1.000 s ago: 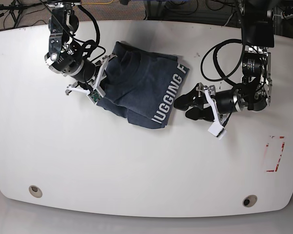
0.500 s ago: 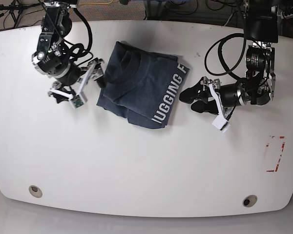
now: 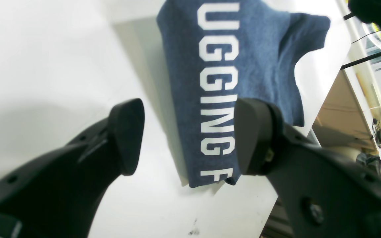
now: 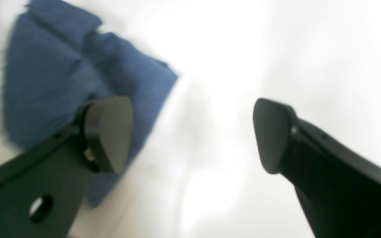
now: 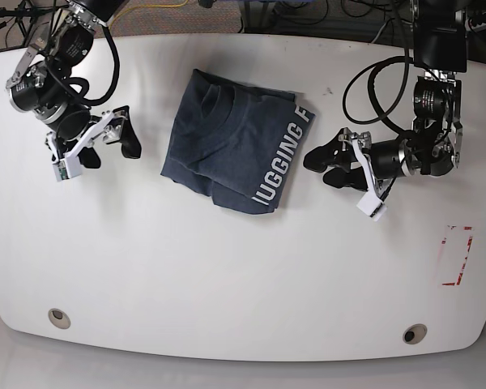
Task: Fold the T-shirt properly
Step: 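Open both grippers and lift them away from the folded bundle, then push the bundle's edge with the right gripper to square it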
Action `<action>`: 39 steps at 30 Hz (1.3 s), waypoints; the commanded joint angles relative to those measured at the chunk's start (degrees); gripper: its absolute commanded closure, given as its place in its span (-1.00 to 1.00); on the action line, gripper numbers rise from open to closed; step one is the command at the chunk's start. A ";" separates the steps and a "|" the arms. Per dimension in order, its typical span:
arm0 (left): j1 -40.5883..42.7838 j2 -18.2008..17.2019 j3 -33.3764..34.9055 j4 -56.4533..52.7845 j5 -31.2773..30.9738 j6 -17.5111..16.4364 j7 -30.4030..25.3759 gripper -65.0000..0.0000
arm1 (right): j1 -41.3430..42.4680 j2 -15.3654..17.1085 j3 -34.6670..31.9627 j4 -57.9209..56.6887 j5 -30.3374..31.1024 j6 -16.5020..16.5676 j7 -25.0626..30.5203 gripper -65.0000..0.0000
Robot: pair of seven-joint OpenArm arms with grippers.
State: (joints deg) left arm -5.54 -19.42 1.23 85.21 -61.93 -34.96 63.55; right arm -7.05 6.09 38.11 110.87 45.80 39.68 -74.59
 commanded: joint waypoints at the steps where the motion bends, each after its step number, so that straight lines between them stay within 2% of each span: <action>1: -0.92 -0.76 -0.31 0.81 -1.50 -0.34 -0.91 -0.22 | 0.76 -1.38 -0.35 -2.96 7.17 0.32 0.61 -0.68; 6: -0.83 -0.76 -0.31 0.90 -1.50 -0.34 -0.82 -0.22 | 0.94 -3.41 -0.70 -6.91 7.78 0.32 0.52 -0.68; 17: -0.83 -2.25 -0.22 0.90 -1.50 -0.34 -0.82 -0.22 | 1.11 -4.72 -10.55 -8.85 8.04 0.32 0.96 -0.68; 25: -0.04 -3.22 -0.40 1.08 -1.50 -0.34 -0.82 -0.22 | 2.26 -6.48 -11.51 -10.17 6.81 0.32 0.96 -0.68; 32: -0.04 -3.22 -0.40 0.99 -1.50 -0.34 -0.82 -0.22 | 4.10 -6.57 -11.69 -17.55 5.94 0.32 1.40 -0.64; 34: -0.04 -3.31 -0.40 0.90 -1.50 -0.34 -0.82 -0.22 | 4.19 -6.57 -11.69 -17.90 6.02 0.32 2.19 -0.45; 37: -0.04 -3.31 -0.40 0.90 -1.50 -0.34 -0.82 -0.22 | 4.19 -6.57 -11.69 -17.73 6.02 0.32 2.54 0.01; 39: -0.04 -3.31 -0.40 0.90 -1.50 -0.34 -0.82 -0.22 | 4.19 -6.57 -11.69 -17.55 6.11 0.32 2.54 0.47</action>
State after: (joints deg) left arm -4.58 -22.13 1.17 85.23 -62.02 -34.96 63.70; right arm -3.81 -0.73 26.52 92.03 49.95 39.66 -73.47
